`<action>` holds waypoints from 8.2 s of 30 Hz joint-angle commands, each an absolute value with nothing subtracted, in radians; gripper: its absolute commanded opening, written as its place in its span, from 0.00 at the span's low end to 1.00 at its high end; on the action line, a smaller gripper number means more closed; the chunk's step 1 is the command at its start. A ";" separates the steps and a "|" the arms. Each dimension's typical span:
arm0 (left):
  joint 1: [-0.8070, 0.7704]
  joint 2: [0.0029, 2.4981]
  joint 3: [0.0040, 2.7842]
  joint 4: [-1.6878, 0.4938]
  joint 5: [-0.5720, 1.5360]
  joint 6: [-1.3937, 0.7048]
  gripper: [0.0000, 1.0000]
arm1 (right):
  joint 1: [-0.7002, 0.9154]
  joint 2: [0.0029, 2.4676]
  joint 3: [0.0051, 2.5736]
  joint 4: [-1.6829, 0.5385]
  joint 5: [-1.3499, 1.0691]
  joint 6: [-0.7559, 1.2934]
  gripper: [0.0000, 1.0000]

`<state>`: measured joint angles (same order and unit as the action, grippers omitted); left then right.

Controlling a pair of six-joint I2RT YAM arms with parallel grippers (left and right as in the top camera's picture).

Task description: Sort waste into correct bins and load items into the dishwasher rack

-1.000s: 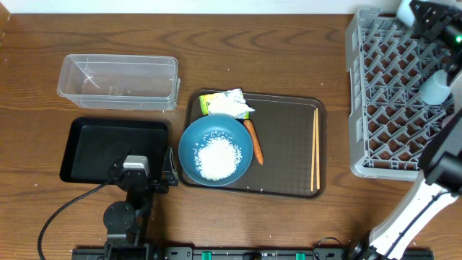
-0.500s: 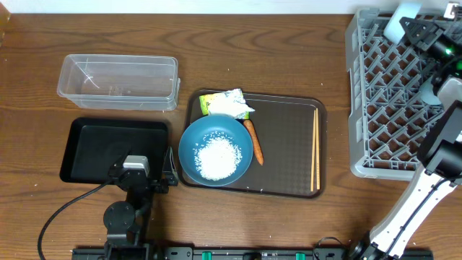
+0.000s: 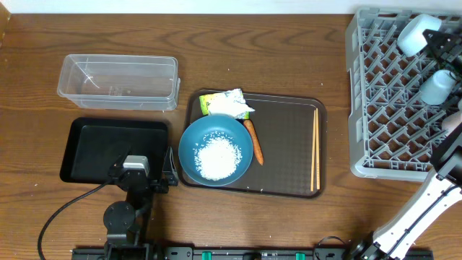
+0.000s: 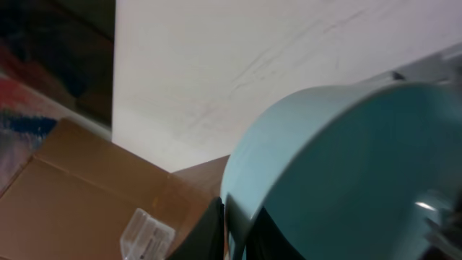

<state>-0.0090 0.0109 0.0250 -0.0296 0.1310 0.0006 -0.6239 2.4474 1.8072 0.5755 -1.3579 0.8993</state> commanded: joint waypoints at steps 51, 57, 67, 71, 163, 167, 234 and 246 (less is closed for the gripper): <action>-0.012 0.005 0.004 -0.056 0.145 0.003 0.98 | -0.312 1.938 1.943 -0.590 0.171 0.006 0.88; -0.012 0.005 0.004 -0.056 0.145 0.003 0.98 | -0.262 1.993 1.943 -0.627 0.327 0.021 0.50; -0.012 0.005 0.004 -0.056 0.144 0.003 0.98 | -0.246 2.051 1.942 -0.676 0.078 -0.106 0.49; -0.012 0.005 0.004 -0.056 0.145 0.003 0.98 | -0.231 2.120 1.942 -0.694 0.156 -0.110 0.47; -0.012 0.005 0.004 -0.055 0.145 0.003 0.98 | -0.610 2.372 2.064 -0.466 -1.232 0.411 0.01; -0.012 0.005 0.004 -0.056 0.145 0.003 0.98 | -0.621 2.371 2.064 -0.516 -1.224 0.411 0.01; -0.012 0.005 0.004 -0.056 0.145 0.003 0.98 | -0.029 2.322 2.066 -0.578 0.406 -0.116 0.89; -0.012 0.005 0.004 -0.056 0.145 0.003 0.98 | -0.053 2.355 2.066 -0.580 0.332 -0.136 0.60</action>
